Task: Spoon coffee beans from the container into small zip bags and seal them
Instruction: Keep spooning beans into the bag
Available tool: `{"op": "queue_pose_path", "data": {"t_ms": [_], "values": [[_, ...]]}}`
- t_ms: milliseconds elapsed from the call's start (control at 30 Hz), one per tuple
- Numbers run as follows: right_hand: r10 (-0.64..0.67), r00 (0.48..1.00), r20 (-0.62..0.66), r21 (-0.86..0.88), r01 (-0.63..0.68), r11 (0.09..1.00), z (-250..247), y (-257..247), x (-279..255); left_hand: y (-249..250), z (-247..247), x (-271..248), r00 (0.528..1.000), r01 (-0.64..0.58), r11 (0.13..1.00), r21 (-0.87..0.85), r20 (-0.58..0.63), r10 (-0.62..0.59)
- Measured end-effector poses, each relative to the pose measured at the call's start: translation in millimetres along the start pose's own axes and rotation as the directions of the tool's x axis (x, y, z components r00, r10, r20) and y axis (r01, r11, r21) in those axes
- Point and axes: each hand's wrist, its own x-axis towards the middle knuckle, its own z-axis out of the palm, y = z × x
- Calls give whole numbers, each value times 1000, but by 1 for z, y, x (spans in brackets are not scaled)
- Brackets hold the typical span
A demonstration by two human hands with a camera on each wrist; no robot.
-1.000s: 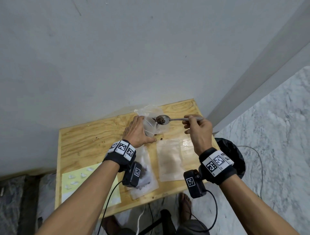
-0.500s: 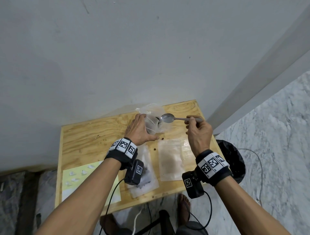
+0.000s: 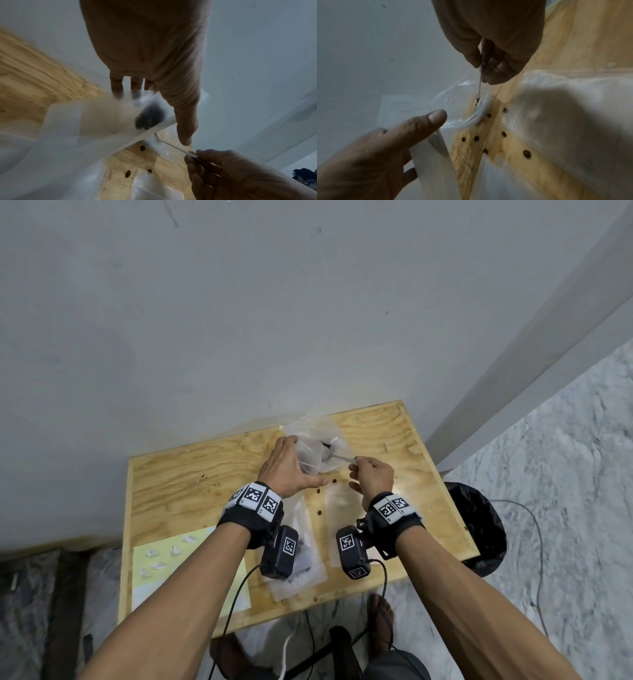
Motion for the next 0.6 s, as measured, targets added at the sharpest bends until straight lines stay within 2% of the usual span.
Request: {"op": "queue_pose_path", "data": {"t_ms": [100,267,333,400,467,500,533,600], "values": [[47,998,28,-18,-46,999,-5,3,4,-5,-2,-3,1000,9,1000,22,29,-9],[79,974,210,-51,-70,996,-17,-2,2,-3,-7,-11,995,-39,999,-10,93,40],[100,964,244,-108,-76,991,-21,-5,1,-1,-11,-16,993,-56,998,-12,105,57],[110,969,220,-245,-54,968,-24,-9,-1,0,-16,-20,992,-62,998,-20,107,64],[18,989,145,-467,52,883,-27,-14,-4,1,-23,-25,994,-56,998,-20,97,58],[-89,989,117,-527,138,838,-29,-17,-7,2,-26,-27,995,-53,998,-18,81,54],[-214,970,116,-525,242,816,-31,-22,-15,3,-30,-30,997,-51,999,-15,55,52],[-437,879,191,-401,476,782,-32,-33,-37,7,-37,-36,999,-43,999,7,-19,43]]}}
